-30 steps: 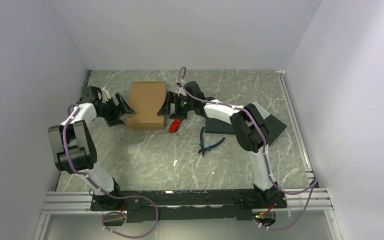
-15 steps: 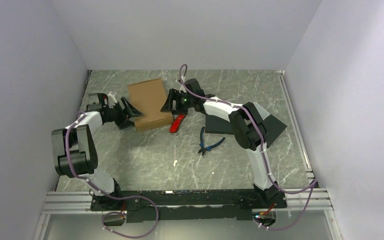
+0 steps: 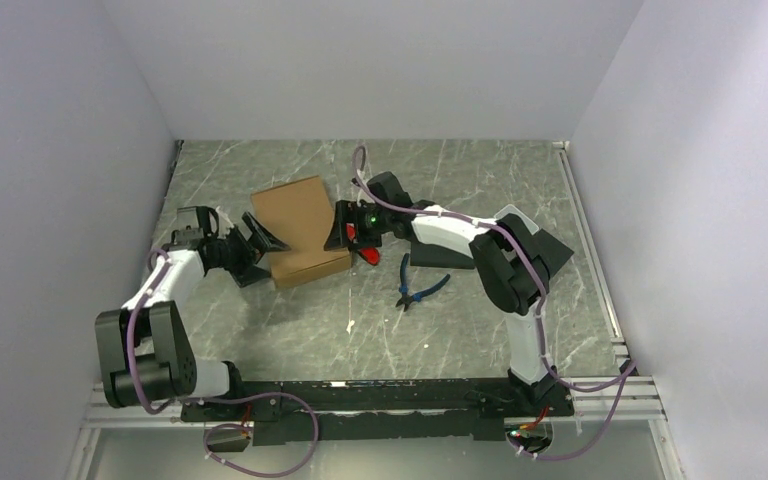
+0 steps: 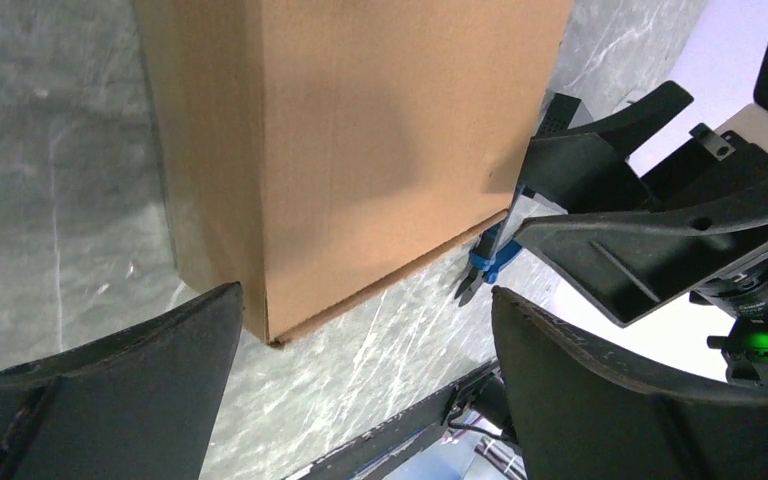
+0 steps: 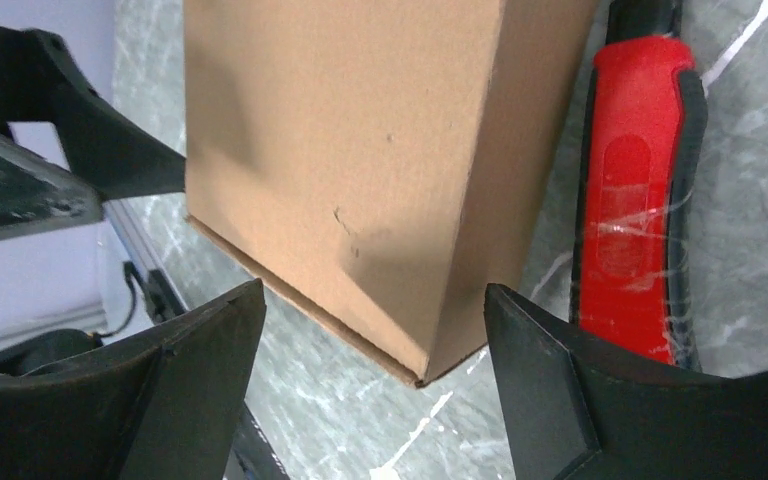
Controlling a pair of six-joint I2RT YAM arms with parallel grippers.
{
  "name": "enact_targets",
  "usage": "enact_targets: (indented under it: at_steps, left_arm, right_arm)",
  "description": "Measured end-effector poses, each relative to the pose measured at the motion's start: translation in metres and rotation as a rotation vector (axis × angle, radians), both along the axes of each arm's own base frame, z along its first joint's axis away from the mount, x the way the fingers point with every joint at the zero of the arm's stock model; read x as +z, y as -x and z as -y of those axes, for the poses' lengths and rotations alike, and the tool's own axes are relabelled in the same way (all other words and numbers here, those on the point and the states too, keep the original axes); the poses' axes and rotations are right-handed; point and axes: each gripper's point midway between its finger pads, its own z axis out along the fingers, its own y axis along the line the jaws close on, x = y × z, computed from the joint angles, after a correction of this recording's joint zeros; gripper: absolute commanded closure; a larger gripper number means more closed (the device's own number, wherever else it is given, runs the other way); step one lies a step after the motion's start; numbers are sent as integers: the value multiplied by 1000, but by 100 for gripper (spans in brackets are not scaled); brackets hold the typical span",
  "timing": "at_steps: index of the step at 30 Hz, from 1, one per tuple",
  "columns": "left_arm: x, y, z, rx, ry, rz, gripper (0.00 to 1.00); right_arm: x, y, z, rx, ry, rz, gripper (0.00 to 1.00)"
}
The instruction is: Unpack the express box
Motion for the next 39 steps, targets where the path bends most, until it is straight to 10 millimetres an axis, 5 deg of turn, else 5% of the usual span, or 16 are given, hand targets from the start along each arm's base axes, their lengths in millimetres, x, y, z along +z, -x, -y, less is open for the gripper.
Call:
enact_targets:
  at_steps: [4, 8, 14, 23, 39]
  left_arm:
    - [8, 7, -11, 71, -8, 23, 1]
    - [16, 4, -26, 127, -29, 69, 4]
    - [-7, -9, -25, 94, 10, 2, 19]
    - [-15, -2, 4, -21, 23, -14, 18]
    - [62, 31, 23, -18, -42, 177, 16]
  right_arm:
    - [-3, 4, 8, 45, 79, 44, 3]
    - [5, -3, 9, 67, 116, 100, 4]
    - [26, -28, -9, 73, 87, 165, 20]
    - [-10, -31, -7, 74, 124, 111, 52]
    - [-10, -17, -10, 43, 19, 104, 58]
